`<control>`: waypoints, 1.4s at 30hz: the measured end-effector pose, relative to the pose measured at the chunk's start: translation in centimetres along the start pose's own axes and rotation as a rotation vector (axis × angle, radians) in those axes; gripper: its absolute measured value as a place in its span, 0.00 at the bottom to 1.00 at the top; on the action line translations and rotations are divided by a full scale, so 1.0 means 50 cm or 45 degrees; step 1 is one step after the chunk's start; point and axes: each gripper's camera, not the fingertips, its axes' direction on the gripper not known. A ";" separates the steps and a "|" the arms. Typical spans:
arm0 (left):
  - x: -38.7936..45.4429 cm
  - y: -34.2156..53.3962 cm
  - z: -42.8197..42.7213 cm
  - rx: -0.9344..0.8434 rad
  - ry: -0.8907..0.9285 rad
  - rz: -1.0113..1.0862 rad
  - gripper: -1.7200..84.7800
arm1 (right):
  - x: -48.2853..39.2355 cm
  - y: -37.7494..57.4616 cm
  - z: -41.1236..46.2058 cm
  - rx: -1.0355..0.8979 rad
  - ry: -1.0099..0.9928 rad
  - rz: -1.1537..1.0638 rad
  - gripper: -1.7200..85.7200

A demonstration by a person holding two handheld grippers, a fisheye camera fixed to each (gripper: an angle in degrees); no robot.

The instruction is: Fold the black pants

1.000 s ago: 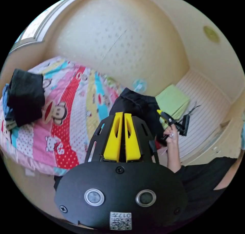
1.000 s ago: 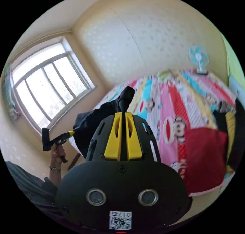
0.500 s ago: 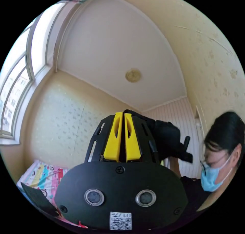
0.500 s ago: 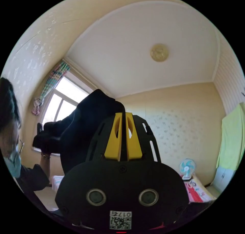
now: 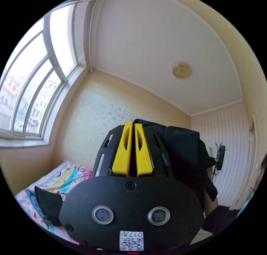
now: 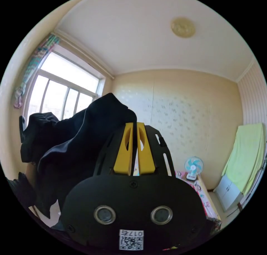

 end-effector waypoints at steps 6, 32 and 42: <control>-0.279 0.191 0.560 -0.569 -0.195 -0.247 0.04 | 0.218 0.221 0.561 -0.470 0.132 0.293 0.07; -0.271 1.134 0.216 -1.777 -0.137 -0.382 0.04 | 0.154 1.345 0.100 -1.461 -0.164 0.671 0.12; -0.038 1.052 0.212 -1.692 -0.049 -0.333 0.13 | 0.148 1.169 0.011 -1.316 -0.322 0.606 0.04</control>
